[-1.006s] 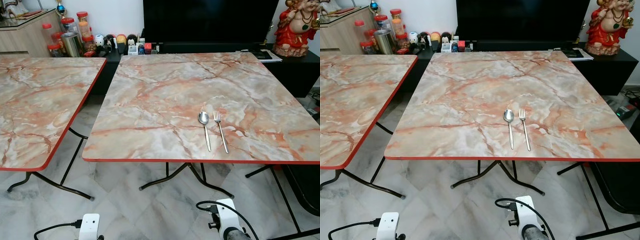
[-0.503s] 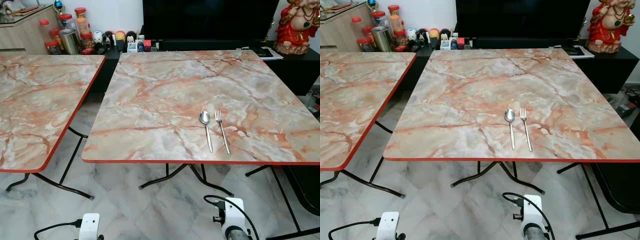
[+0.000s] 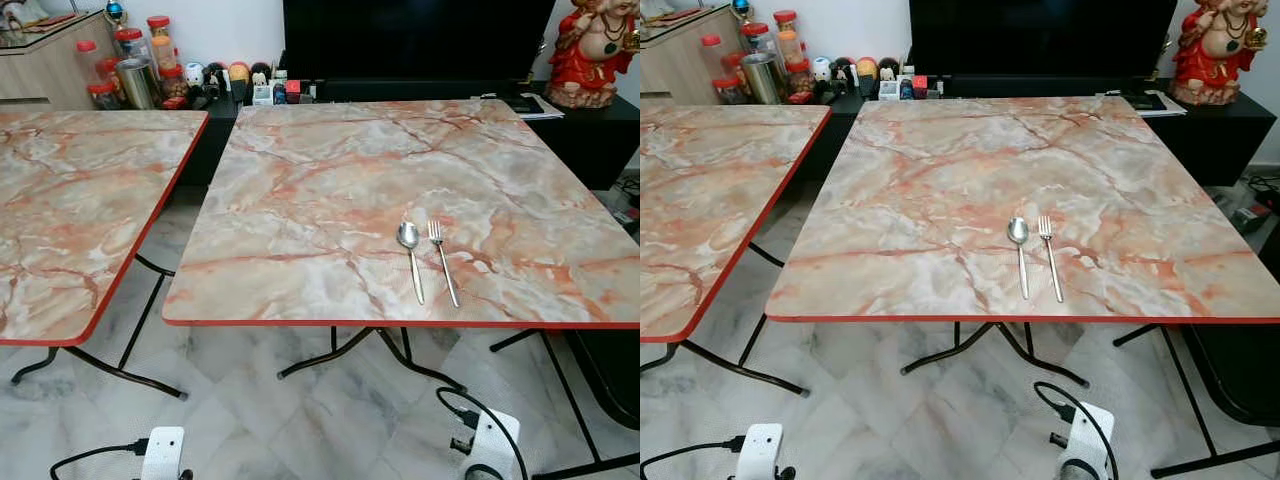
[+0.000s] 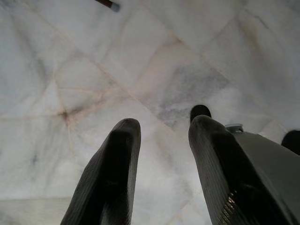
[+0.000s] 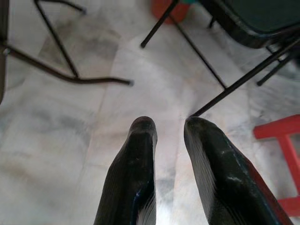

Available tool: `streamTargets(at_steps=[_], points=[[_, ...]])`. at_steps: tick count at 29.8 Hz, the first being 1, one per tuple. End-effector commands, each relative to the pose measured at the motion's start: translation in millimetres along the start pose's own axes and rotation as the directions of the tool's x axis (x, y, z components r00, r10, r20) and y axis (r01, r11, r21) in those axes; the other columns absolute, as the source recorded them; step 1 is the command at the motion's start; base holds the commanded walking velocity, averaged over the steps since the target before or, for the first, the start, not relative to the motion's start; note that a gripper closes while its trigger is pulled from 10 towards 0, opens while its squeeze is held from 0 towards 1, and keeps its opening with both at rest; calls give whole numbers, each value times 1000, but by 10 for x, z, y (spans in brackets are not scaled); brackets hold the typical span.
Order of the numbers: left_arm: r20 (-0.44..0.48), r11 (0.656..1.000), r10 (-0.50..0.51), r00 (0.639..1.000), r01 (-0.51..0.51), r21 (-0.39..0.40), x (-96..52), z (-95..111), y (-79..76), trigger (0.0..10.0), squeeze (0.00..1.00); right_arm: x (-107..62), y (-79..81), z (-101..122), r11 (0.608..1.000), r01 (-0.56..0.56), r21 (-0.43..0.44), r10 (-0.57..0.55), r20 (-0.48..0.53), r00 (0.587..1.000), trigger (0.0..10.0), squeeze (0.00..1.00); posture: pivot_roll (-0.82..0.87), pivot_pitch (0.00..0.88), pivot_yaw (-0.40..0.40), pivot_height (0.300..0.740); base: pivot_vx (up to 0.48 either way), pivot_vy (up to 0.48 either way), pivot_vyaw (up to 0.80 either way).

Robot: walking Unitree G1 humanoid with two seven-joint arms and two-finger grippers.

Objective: Setting the table

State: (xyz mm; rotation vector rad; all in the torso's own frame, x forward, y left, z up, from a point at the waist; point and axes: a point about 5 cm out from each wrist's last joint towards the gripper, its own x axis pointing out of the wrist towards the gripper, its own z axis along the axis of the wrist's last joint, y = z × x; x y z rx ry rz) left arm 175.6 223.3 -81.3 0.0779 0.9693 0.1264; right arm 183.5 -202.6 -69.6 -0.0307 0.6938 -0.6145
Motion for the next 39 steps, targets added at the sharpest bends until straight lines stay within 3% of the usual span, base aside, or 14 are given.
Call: streamTargets(at_steps=[1,2,3,4,11,17,20,22,23,25,28,31,35,39], points=[[-8,1000,-3,1000,3,1,1,-20,-55,10000,0,137,-325,462,993,99,63,-112,258,959,10000,0,-5,0,18,740,0,0,0],[-8,1000,-3,1000,3,1,1,-20,-55,10000,0,137,-325,462,993,99,63,-112,258,959,10000,0,-5,0,18,740,0,0,0],[-10,1000,-4,1000,4,1,2,-20,-73,10000,0,166,-523,809,987,131,96,-159,405,901,10000,0,-5,0,18,740,0,0,0],[-11,1000,-5,1000,5,0,3,-19,-89,10000,0,176,-552,942,985,130,110,-165,445,880,10000,0,-5,0,18,740,0,0,0],[-16,1000,-8,1000,8,0,4,-22,-105,10000,0,122,-490,1304,977,117,177,-196,540,818,10000,0,-4,0,20,740,0,0,0],[-17,1000,1,1000,-1,-1,0,-27,-26,10000,0,19,-477,1612,988,62,143,-138,626,767,10000,0,1,0,20,740,0,0,0],[-19,1000,6,1000,-6,0,-3,-30,12,10000,0,-36,-324,1914,997,-37,68,-20,690,724,10000,0,-6,0,23,740,0,0,0],[-22,1000,9,1000,-9,0,-4,-35,24,10000,0,-89,-93,2208,989,-151,6,102,712,695,10000,0,-5,0,23,740,0,0,0],[-22,1000,9,1000,-9,0,-4,-35,24,10000,0,-89,-93,2208,989,-151,6,102,712,695,10000,0,-5,0,23,740,0,0,0],[-26,1000,9,1000,-9,1,-3,-38,10,10000,0,-160,101,2450,971,-237,-36,189,724,664,10000,0,-3,0,21,740,0,0,0],[-26,1000,9,1000,-9,0,-3,-39,7,10000,0,-186,131,2494,966,-256,-43,208,721,661,10000,0,-3,0,21,740,0,0,0],[-35,1000,7,999,-7,-4,-1,-59,-59,10000,0,-245,593,2739,903,-394,-170,406,639,653,10000,0,5,0,17,740,0,0,0],[-42,1000,13,999,-13,-12,-5,-76,-36,10000,0,-205,716,2718,893,-423,-157,432,568,701,10000,0,14,0,14,740,0,0,0],[-50,1000,16,999,-17,-17,-11,-100,-5,10000,0,-206,818,2636,865,-464,-192,491,513,704,10000,0,20,0,13,740,0,0,0]])
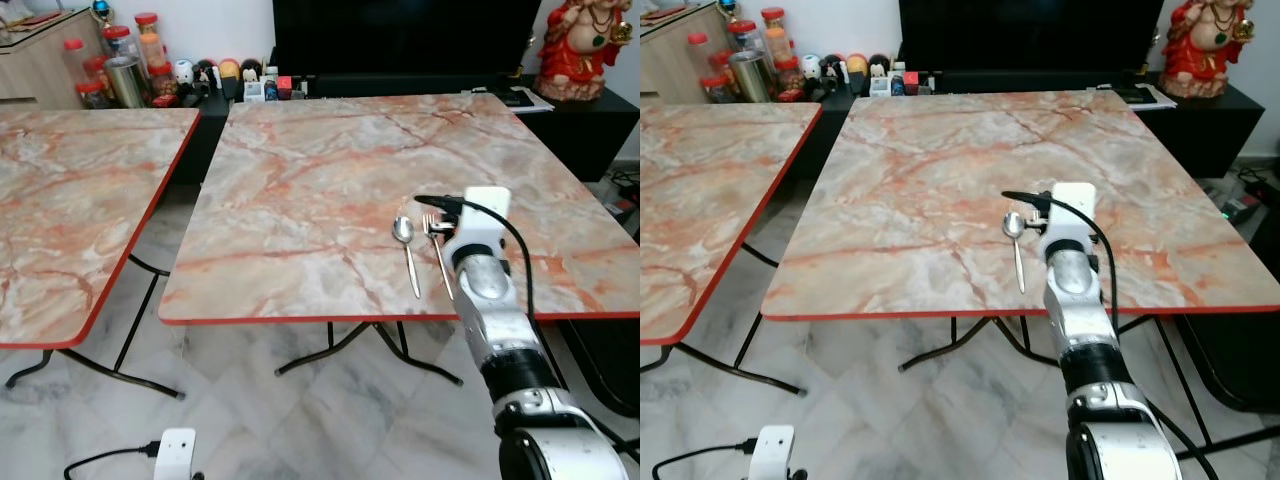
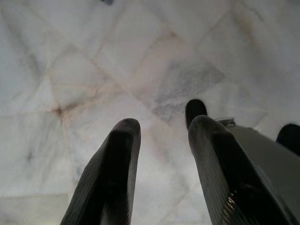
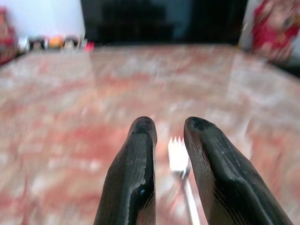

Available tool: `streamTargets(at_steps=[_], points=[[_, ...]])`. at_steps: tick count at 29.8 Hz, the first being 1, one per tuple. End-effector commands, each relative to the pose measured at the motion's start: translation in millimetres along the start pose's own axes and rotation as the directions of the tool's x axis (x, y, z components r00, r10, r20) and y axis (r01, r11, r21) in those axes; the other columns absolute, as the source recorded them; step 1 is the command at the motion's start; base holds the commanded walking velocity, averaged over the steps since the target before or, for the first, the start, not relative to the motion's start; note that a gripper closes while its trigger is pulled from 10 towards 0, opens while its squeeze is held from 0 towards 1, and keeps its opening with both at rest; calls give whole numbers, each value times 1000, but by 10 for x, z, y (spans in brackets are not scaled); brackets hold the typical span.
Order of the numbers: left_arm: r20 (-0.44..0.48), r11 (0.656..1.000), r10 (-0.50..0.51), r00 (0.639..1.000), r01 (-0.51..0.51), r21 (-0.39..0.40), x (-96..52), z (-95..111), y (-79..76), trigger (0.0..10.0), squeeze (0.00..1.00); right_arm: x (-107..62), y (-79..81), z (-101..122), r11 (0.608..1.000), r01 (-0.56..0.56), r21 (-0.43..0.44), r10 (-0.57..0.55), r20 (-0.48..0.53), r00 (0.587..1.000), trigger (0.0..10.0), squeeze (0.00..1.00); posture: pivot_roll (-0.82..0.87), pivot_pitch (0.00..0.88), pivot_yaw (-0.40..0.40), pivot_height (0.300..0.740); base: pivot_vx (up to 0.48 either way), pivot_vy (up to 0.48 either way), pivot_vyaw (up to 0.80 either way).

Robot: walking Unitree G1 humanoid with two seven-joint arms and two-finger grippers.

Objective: Setting the table

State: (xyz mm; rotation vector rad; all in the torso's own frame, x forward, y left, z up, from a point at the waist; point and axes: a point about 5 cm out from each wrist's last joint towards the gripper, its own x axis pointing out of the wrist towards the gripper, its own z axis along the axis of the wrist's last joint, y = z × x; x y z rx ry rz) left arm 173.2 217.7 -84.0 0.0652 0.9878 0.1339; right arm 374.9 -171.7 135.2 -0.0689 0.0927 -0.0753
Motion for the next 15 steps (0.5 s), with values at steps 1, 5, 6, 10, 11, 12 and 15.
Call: streamTargets(at_steps=[1,5,6,10,11,12,15], points=[[-35,1000,17,999,-17,-6,-13,-79,67,10000,0,-18,70,-91,999,-39,-1,39,-44,998,10000,0,22,0,13,740,0,0,0],[-39,1000,19,999,-19,-8,-18,-95,93,10000,0,-41,115,-139,996,-84,-21,84,-40,996,10000,0,24,0,12,740,0,0,131],[-39,1000,19,999,-19,-9,-19,-98,99,10000,0,-44,107,-160,996,-84,-22,83,-50,995,10000,0,22,0,11,740,0,0,581],[-40,1000,19,999,-19,-7,-21,-103,110,10000,0,-57,86,-212,996,-85,5,85,-72,994,10000,0,20,0,12,740,249,0,228],[-40,1000,19,999,-19,-7,-21,-104,110,10000,0,-58,85,-216,996,-85,6,85,-74,994,10000,0,20,0,12,740,266,0,0],[-41,1000,18,999,-18,-7,-21,-105,108,10000,0,-60,87,-223,996,-88,-4,87,-76,993,10000,0,19,0,13,740,270,0,0],[-41,1000,17,999,-17,-7,-21,-107,101,10000,0,-64,89,-233,996,-90,-14,89,-80,993,10000,0,19,0,13,740,280,0,0]])
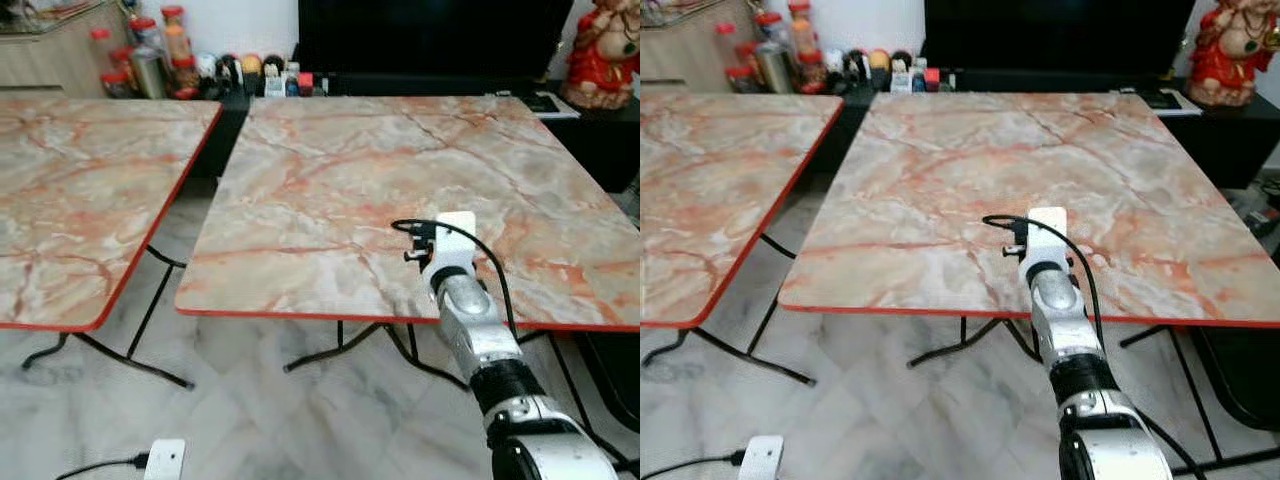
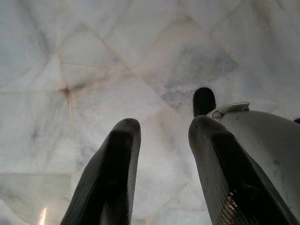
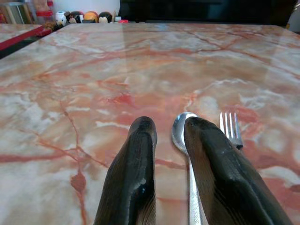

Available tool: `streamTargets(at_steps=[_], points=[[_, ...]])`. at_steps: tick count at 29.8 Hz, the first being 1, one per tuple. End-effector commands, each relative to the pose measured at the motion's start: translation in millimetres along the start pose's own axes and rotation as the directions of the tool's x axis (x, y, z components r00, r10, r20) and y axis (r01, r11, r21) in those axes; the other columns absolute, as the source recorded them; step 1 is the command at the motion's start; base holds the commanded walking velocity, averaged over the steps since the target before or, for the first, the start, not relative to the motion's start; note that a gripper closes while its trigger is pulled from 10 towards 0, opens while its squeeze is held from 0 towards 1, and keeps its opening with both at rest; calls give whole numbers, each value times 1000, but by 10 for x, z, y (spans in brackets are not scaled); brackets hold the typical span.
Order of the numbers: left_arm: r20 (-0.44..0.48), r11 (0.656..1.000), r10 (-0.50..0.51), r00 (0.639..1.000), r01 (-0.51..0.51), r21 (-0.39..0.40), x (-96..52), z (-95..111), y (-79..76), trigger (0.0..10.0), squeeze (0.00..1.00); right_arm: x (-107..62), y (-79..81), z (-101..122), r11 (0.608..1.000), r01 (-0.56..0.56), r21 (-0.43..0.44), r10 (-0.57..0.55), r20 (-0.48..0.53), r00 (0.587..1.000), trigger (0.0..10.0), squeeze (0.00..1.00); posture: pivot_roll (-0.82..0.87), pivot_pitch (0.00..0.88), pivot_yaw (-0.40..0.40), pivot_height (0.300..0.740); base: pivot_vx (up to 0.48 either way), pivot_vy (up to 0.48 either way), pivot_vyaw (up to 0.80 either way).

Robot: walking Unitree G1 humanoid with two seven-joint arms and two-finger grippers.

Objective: Setting the table

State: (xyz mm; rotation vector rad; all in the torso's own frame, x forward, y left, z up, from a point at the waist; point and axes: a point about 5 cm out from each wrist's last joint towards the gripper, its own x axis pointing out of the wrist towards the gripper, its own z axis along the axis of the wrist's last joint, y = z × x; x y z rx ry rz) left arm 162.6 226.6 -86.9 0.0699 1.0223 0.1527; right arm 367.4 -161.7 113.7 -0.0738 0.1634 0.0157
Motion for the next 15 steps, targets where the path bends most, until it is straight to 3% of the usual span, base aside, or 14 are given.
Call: streamTargets(at_steps=[1,15], points=[[-7,1000,-3,1000,3,-4,1,-7,-8,10000,0,-4,-28,-29,1000,11,-8,-11,-16,1000,10000,0,19,0,13,740,292,0,0],[-16,1000,-9,1000,9,0,-2,-38,-50,10000,0,-11,-35,-53,1000,28,10,-28,-20,999,10000,0,19,0,14,740,290,0,0]])
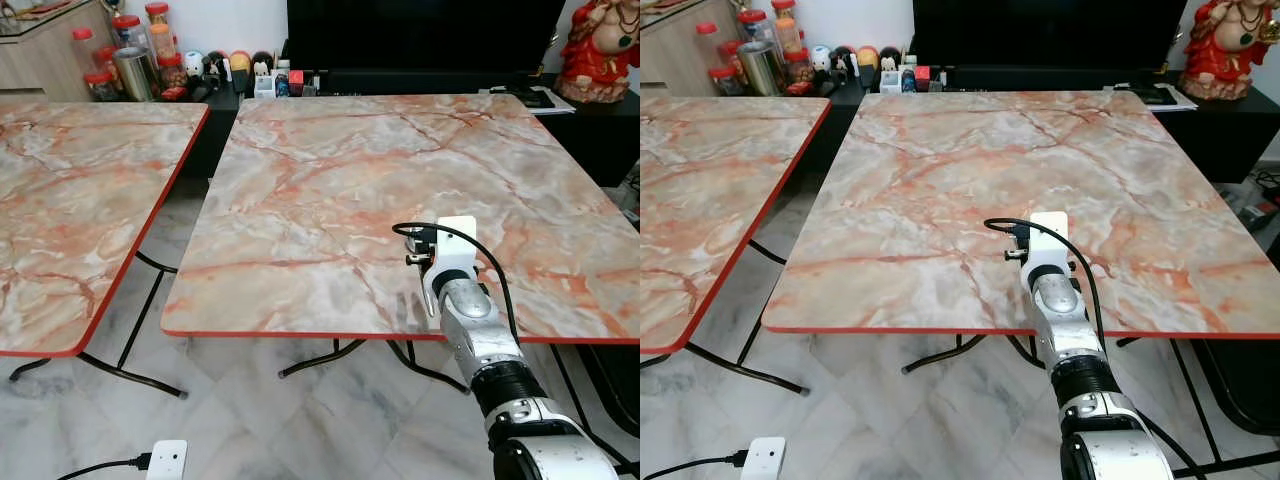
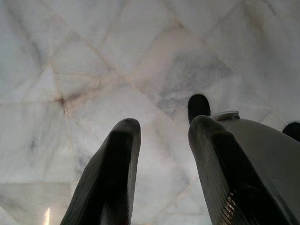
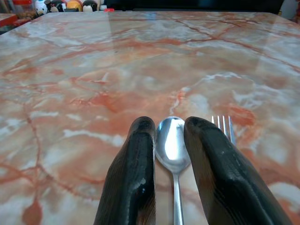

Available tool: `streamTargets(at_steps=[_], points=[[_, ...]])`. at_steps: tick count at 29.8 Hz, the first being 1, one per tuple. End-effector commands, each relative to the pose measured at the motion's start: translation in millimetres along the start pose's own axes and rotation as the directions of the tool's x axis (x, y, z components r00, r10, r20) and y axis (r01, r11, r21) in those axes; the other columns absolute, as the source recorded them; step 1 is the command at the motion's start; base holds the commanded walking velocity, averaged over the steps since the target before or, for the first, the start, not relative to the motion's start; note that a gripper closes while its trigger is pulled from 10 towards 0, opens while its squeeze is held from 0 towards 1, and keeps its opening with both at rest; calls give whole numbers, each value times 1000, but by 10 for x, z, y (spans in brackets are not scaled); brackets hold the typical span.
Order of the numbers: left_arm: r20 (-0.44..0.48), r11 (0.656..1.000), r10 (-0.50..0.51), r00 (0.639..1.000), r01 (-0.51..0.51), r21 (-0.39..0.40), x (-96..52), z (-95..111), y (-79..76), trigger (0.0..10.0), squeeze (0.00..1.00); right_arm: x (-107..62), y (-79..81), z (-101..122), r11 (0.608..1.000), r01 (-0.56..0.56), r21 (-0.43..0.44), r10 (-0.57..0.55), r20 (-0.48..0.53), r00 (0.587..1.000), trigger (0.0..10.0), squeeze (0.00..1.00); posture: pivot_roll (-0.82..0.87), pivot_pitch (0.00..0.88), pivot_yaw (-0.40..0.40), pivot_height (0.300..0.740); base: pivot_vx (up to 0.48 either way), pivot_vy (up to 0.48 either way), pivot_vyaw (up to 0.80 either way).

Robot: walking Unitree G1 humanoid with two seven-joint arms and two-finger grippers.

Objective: Setting the table

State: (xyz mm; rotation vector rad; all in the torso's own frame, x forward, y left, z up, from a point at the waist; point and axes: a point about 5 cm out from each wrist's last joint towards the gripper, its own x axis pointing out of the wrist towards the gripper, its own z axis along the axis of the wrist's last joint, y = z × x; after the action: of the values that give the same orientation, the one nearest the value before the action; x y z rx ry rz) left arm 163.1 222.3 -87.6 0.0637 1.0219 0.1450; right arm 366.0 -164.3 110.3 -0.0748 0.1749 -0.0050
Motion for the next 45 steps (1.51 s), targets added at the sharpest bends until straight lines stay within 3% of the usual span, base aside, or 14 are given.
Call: streamTargets(at_steps=[1,26,27,30,45], points=[[-16,1000,1,1000,-1,1,-4,-38,-7,10000,0,-1,-12,-16,1000,8,9,-8,-8,1000,10000,0,19,0,14,740,289,0,0],[-17,1000,1,1000,-1,2,-4,-40,-5,10000,0,0,-16,-26,1000,18,9,-18,-12,1000,10000,0,21,0,14,740,292,0,0],[-12,1000,1,1000,-1,6,-1,-22,-7,10000,0,-18,4,-76,1000,13,28,-12,-34,999,10000,1000,24,0,18,740,0,0,0],[-2,1000,-1,1000,1,11,3,9,-14,10000,0,-37,36,-147,998,5,63,0,-76,997,10000,1000,25,0,19,740,0,0,0],[4,1000,-4,1000,4,10,6,36,4,10000,0,-63,55,-166,998,-5,55,12,-121,993,10000,1000,23,0,20,740,0,0,0]])
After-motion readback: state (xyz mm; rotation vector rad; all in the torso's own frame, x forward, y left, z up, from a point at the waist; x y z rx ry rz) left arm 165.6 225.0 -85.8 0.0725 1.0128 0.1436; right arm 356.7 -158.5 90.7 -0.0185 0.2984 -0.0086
